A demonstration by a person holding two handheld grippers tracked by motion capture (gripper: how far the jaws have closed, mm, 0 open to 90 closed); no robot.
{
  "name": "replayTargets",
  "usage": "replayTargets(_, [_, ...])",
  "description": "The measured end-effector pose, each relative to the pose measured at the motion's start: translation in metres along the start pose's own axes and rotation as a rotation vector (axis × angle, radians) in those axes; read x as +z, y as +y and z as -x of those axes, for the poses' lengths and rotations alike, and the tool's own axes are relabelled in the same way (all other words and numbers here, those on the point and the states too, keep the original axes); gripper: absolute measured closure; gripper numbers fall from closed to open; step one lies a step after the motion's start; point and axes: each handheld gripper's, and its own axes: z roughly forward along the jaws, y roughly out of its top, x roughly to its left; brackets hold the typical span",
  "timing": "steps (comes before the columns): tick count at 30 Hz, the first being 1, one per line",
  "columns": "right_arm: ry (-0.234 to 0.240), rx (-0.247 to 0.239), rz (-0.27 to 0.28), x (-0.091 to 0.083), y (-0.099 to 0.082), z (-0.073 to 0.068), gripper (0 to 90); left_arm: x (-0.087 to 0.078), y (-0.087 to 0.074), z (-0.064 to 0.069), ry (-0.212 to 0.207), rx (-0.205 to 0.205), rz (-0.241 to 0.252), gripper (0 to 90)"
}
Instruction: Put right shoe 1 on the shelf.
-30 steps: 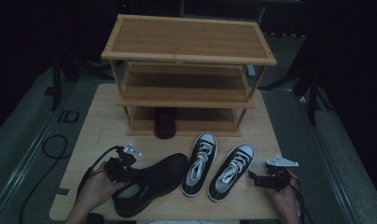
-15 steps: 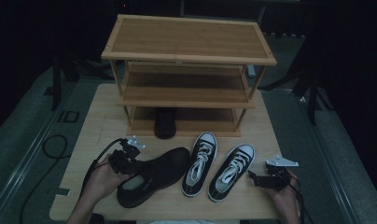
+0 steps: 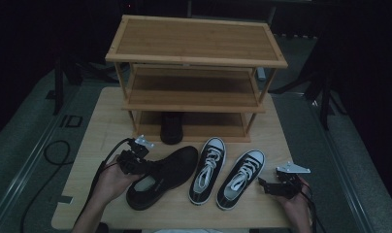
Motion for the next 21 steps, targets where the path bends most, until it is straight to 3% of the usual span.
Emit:
replayTargets(14, [0.0, -0.003, 0.001, 0.0, 0.0, 0.0, 12.2, 0.012, 0.034, -0.002, 0.014, 0.012, 0.043, 87.6])
replayTargets(21, [0.0, 0.0, 0.0, 0.0, 0.0, 0.0, 12.2, 0.024, 0.049, 0.001, -0.023, 0.034, 0.06, 87.6])
